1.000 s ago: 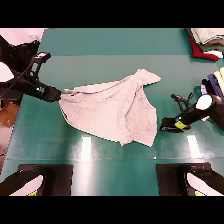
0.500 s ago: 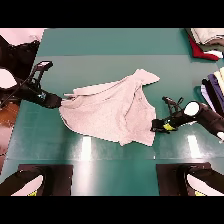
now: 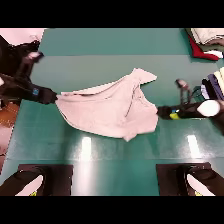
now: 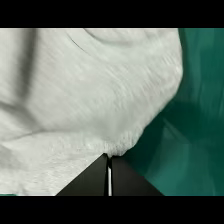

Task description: Fold the shirts.

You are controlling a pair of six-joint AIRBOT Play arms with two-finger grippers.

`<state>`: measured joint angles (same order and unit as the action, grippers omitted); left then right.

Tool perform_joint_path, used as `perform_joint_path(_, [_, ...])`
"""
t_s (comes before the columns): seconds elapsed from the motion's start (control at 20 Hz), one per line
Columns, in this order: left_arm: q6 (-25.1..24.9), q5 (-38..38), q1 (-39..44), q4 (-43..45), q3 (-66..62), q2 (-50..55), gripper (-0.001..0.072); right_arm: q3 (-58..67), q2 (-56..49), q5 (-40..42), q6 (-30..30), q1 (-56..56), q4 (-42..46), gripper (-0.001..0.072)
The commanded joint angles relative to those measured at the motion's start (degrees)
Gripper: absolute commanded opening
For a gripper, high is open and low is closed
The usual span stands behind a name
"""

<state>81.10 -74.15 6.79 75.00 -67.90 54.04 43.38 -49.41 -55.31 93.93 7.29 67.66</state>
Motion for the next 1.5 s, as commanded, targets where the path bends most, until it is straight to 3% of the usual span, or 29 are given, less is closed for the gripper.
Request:
perform_joint_path(0.0, [1.44, 0.68, -0.04, 0.07, -8.44, -5.77, 0.0023, 10.51, 8.39, 0.39, 0.09, -3.45, -0.13, 0.0012])
perform_joint_path(0.4, [1.53, -0.07, -0.04, -1.38, -35.32, -8.96, 0.0023, 35.95, 19.5, 0.63, -2.23, -18.1, -0.11, 0.0012])
perform_joint_path(0.7, [1.6, -4.13, -0.04, -13.66, -42.18, -9.01, 0.0023, 49.64, 19.39, -9.66, -4.11, -26.73, -0.02, 0.0012])
perform_joint_path(0.9, [4.55, -12.17, -0.04, -20.63, -42.16, -9.01, 0.0023, 61.35, 13.49, -24.2, -4.55, -32.81, -0.07, 0.0012])
perform_joint_path(1.15, [7.63, -20.83, -0.04, -13.86, -39.26, -8.98, 0.0023, 75.12, -0.68, -38.84, -2.36, -37.62, -0.28, 0.0011])
perform_joint_path(1.3, [7.43, -21.33, -0.04, -7.28, -30.45, -8.92, 0.0023, 76.48, -9.33, -46.27, -0.26, -37.13, -0.72, 0.0011])
perform_joint_path(1.45, [6.32, -16.0, -0.04, -4.2, -16.63, -8.44, 0.0023, 68.32, -15.15, -46.86, -0.46, -30.14, 0.04, 0.0011])
